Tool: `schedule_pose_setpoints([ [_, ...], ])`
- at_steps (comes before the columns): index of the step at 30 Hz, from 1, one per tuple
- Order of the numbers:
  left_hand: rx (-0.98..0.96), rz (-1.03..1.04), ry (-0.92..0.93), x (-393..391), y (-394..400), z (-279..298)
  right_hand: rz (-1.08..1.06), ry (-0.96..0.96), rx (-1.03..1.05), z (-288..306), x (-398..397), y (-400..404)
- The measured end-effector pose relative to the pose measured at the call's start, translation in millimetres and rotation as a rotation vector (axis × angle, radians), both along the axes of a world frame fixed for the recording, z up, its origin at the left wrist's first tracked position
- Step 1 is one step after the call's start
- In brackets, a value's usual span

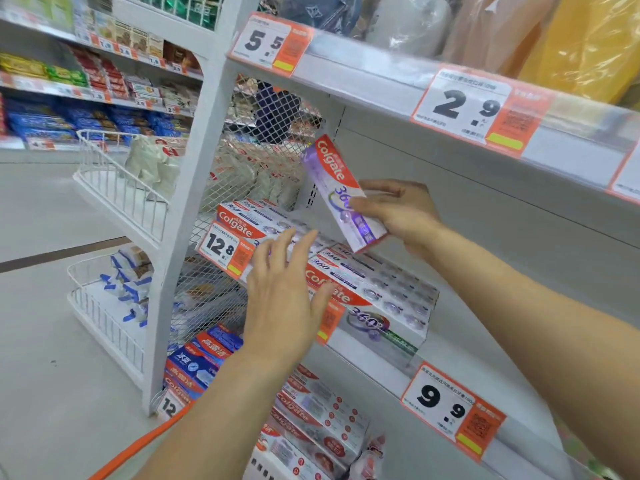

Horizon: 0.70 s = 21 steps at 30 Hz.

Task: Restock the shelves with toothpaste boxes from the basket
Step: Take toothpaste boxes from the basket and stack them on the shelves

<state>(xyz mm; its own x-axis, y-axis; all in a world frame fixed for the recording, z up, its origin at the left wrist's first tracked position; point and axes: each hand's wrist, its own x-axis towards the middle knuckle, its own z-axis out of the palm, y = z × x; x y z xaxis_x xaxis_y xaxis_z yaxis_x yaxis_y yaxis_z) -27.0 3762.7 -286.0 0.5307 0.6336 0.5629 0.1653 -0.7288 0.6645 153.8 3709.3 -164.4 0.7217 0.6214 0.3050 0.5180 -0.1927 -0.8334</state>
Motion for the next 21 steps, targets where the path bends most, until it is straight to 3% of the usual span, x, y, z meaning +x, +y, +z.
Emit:
schedule_pose_setpoints([
  [3, -0.006, -0.086, 0.129, 11.2, 6.1, -4.3, -0.056, -0.233, -0.063, -0.5, 29.0, 47.0],
  [7, 0.053, -0.124, 0.237, 18.4, 17.3, -14.3, -0.029, -0.352, -0.174, -12.6, 52.1, 90.7],
  [21, 0.122, -0.148, 0.188, 19.2, 28.2, -28.0, 0.230, -0.282, -0.504, -56.6, 69.0, 96.1],
])
